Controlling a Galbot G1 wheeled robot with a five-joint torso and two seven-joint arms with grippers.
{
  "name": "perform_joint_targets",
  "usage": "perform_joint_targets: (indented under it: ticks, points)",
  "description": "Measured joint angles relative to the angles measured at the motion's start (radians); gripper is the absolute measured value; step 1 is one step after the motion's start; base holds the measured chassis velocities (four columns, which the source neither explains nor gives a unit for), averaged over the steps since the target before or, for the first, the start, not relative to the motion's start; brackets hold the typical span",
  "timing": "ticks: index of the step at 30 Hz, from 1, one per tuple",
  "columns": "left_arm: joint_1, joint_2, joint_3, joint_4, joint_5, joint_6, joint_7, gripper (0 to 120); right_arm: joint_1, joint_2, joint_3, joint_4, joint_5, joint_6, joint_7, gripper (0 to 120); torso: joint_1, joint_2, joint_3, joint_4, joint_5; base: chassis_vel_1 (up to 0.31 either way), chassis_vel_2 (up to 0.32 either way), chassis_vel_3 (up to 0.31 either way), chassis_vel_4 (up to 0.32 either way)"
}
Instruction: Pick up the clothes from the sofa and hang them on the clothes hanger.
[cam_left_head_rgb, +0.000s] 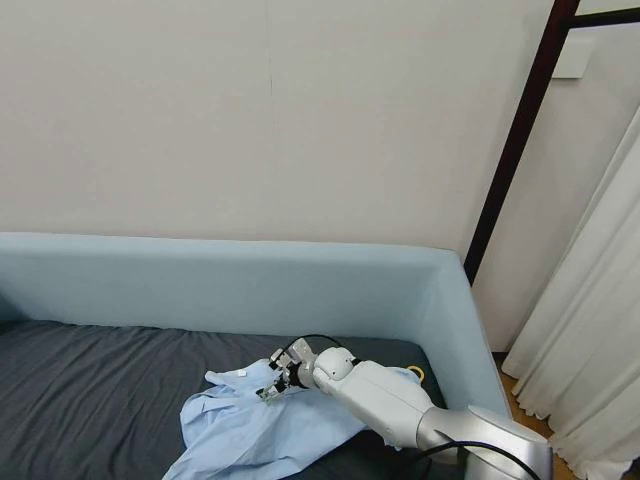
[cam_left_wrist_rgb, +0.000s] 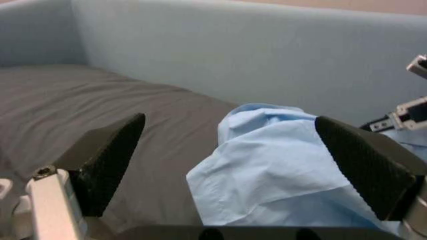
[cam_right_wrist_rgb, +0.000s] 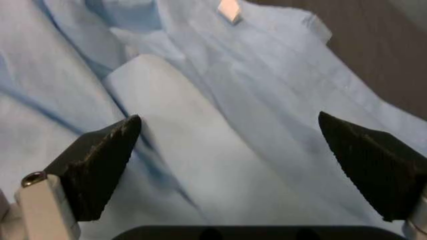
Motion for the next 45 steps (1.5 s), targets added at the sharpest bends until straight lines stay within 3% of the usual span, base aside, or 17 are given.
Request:
perform_joint_targets:
  ticks: [6,9,21,24,26,31,37,45]
  points:
    - [-0.007,-0.005,0.001,0.0,-0.005,0.004,-0.007,100,0.004,-0.02,-0.068,0.027,-0.001,-0.022,-0.018,98,0.0,0.0,0.0,0.0,0.0001,0.0,0.0,0.0,0.0]
    - [-0.008,-0.014,0.003,-0.021,-0.008,0.013,-0.012,100,0.009,-0.025,-0.122,0.036,0.002,-0.017,-0.024,85,0.0,0.0,0.0,0.0,0.0002,0.0,0.0,0.0,0.0]
    - [-0.015,-0.008,-0.008,-0.004,-0.013,0.009,-0.02,100,0.009,-0.029,-0.131,0.055,0.007,-0.009,-0.018,47,0.0,0.0,0.0,0.0003,0.0001,0.0,0.0,0.0,0.0]
    - [-0.021,-0.015,-0.005,0.004,-0.01,0.008,-0.022,100,0.008,-0.056,-0.145,0.088,0.011,-0.009,-0.01,30,0.0,0.0,0.0,0.0002,0.0001,0.0,0.0,0.0,0.0]
    - [-0.023,-0.017,-0.003,0.006,-0.009,0.008,-0.022,100,0.008,-0.065,-0.15,0.1,0.013,-0.008,-0.008,27,0.0,0.0,0.0,0.0001,0.0001,0.0,0.0,0.0,0.0]
    - [-0.039,-0.015,-0.002,0.024,-0.005,0.008,-0.022,100,0.012,-0.113,-0.18,0.157,0.014,0.007,-0.012,4,0.0,0.0,0.0,0.0001,0.0002,0.0,0.0,0.0,0.0]
    - [-0.051,-0.004,-0.004,0.028,-0.008,0.01,-0.023,100,0.021,-0.153,-0.197,0.205,-0.033,0.075,-0.036,0,0.0,0.0,0.0,0.0001,0.0002,0.0,0.0,0.0,0.0]
    - [-0.065,0.008,-0.009,0.025,-0.033,0.019,-0.025,100,0.108,-0.223,-0.163,0.285,-0.187,0.318,-0.077,0,0.0,0.0,0.0,0.0002,0.0001,0.0,0.0,0.0,0.0]
